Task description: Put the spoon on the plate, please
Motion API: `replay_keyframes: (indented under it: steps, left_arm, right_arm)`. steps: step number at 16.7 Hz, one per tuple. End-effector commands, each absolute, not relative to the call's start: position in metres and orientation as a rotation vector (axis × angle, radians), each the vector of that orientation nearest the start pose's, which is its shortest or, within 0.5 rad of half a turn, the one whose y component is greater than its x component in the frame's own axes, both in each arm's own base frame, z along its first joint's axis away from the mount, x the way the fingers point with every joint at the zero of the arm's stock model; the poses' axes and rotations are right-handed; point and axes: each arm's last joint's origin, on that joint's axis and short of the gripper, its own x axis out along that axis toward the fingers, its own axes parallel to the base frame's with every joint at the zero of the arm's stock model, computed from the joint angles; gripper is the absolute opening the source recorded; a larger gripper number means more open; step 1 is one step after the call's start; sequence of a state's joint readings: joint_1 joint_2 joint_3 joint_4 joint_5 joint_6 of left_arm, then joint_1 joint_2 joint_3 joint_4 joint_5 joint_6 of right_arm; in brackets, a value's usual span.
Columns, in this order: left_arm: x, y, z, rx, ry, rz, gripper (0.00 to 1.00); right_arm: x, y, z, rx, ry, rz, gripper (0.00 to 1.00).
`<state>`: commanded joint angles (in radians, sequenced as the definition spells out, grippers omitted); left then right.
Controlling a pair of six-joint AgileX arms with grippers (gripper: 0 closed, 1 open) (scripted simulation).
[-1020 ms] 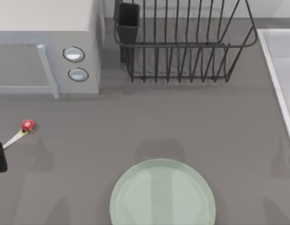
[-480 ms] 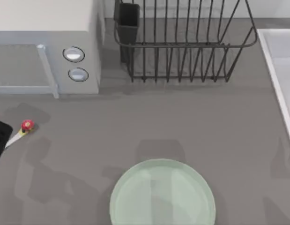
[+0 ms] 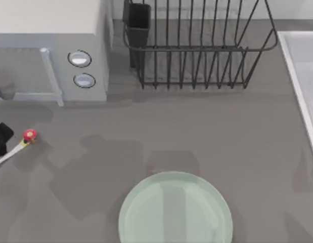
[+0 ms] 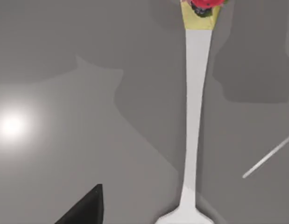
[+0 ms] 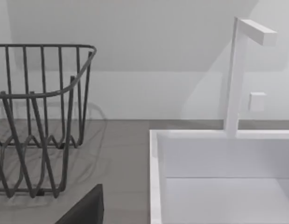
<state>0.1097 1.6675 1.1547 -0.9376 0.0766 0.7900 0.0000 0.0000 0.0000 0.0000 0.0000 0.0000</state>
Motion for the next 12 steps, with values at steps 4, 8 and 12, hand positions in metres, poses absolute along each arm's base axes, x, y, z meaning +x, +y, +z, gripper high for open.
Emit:
replay_keyframes:
  steps: [4,8,12]
  left_arm:
    - [0.320,0.037,0.191,0.521,1.398,-0.580,1.00]
    - [0.319,0.035,0.191,0.525,1.395,-0.581,1.00]
    - [0.312,0.036,0.180,0.521,1.398,-0.580,1.00]
  right_arm:
    - [0.106,-0.001,0.160,0.000,0.000,0.000,1.00]
    - [0.106,-0.001,0.160,0.000,0.000,0.000,1.00]
    - [0.106,-0.001,0.160,0.000,0.000,0.000,1.00]
